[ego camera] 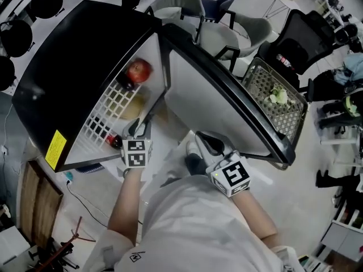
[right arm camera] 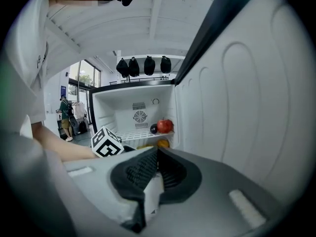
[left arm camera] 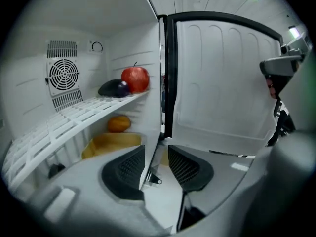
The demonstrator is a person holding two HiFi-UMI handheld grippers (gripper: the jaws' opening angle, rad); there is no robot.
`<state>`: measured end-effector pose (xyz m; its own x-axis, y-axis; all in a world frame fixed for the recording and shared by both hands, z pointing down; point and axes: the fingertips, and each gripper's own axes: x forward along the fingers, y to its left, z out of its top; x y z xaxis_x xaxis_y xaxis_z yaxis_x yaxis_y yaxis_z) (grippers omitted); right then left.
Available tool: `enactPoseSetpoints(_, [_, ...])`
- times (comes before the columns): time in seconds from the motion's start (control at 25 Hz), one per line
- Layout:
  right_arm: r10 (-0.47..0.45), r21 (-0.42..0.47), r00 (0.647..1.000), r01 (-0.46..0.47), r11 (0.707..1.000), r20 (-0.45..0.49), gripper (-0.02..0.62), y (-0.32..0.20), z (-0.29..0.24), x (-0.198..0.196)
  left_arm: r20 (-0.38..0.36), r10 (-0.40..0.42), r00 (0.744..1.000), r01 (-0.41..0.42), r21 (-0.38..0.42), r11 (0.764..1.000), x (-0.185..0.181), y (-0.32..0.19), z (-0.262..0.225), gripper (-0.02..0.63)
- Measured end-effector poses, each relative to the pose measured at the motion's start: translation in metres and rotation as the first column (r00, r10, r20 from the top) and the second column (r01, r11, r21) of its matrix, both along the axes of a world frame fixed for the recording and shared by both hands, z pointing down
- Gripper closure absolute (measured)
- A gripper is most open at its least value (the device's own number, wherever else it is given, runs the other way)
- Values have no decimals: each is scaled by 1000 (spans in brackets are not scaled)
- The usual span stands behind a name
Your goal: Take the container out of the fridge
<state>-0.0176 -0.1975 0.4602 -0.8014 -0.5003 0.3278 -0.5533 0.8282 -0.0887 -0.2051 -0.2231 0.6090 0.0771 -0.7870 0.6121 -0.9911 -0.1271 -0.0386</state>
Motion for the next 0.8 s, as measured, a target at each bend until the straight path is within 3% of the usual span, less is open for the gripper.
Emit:
enactPoseSetpoints(0.28, [-2, -18, 1000, 2, 1000, -10, 592, -13, 8, 0, 84, -11, 996, 17, -69, 997, -20, -26, 32, 428])
enactPoseSetpoints(0.6, [18, -53, 1000, -18, 998, -7, 592, -22, 13, 8, 190, 23, 981, 10, -171, 985, -35, -41, 64, 429])
enactPoseSetpoints(0.8, [28, -59, 1000, -29, 998, -10, 592, -25, 16, 12, 219, 35, 975, 16, -228, 973, -41, -43, 80, 433])
